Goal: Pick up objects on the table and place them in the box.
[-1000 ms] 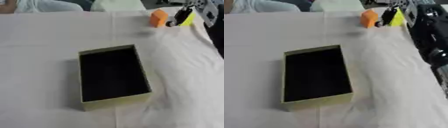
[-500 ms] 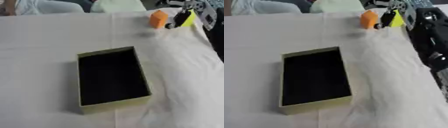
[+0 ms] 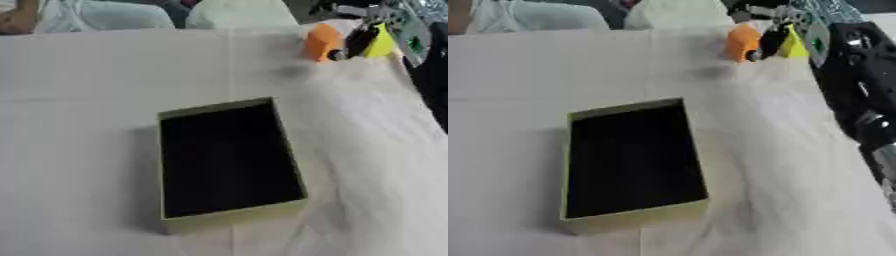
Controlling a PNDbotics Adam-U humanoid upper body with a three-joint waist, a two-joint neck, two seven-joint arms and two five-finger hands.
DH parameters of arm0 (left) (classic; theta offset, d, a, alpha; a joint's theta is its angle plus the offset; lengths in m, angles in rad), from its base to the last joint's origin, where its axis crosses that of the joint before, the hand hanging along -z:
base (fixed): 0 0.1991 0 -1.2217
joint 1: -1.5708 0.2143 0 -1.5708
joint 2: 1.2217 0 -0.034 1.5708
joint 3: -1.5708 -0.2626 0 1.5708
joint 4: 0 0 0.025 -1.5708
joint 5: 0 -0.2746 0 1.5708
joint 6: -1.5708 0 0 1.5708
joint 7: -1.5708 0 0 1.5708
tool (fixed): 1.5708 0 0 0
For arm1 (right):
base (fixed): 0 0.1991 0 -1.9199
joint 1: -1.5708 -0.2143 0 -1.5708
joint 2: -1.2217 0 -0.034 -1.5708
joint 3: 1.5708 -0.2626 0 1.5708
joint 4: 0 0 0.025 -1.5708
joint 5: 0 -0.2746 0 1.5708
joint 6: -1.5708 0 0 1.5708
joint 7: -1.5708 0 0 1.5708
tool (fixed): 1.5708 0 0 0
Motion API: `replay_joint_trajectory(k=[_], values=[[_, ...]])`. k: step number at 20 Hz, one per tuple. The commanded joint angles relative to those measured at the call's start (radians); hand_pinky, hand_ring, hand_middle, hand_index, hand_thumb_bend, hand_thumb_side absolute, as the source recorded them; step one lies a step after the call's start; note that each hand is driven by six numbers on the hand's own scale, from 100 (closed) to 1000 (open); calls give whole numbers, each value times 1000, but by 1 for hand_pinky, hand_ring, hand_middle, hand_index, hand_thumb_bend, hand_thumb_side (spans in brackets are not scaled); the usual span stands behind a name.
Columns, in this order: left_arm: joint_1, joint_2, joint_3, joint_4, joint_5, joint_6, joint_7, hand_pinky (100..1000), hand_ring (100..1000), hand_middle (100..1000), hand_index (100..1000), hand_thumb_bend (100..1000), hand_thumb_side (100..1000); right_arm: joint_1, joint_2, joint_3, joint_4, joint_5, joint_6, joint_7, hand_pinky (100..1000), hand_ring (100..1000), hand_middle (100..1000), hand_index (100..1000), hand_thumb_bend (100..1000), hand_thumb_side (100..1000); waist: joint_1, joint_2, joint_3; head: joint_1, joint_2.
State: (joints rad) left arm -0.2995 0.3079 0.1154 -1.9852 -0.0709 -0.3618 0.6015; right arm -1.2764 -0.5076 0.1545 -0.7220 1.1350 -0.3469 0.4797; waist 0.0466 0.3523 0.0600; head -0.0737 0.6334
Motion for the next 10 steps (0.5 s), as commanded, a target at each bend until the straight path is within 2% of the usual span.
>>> replay_joint_trajectory(k=[1, 10], values=[[-4, 11, 3, -15, -6, 3, -2, 863, 601, 651, 803, 437, 800, -30, -20, -7, -15, 20, 10, 1, 852, 934, 955, 962, 387, 100, -1, -16, 6, -9, -14], [-1, 1, 0, -15, -12, 8, -4, 866, 597, 651, 802, 429, 807, -36, -25, -30, 3, 75, 43, 4, 850, 940, 960, 958, 355, 100, -3, 3, 19, -21, -26]])
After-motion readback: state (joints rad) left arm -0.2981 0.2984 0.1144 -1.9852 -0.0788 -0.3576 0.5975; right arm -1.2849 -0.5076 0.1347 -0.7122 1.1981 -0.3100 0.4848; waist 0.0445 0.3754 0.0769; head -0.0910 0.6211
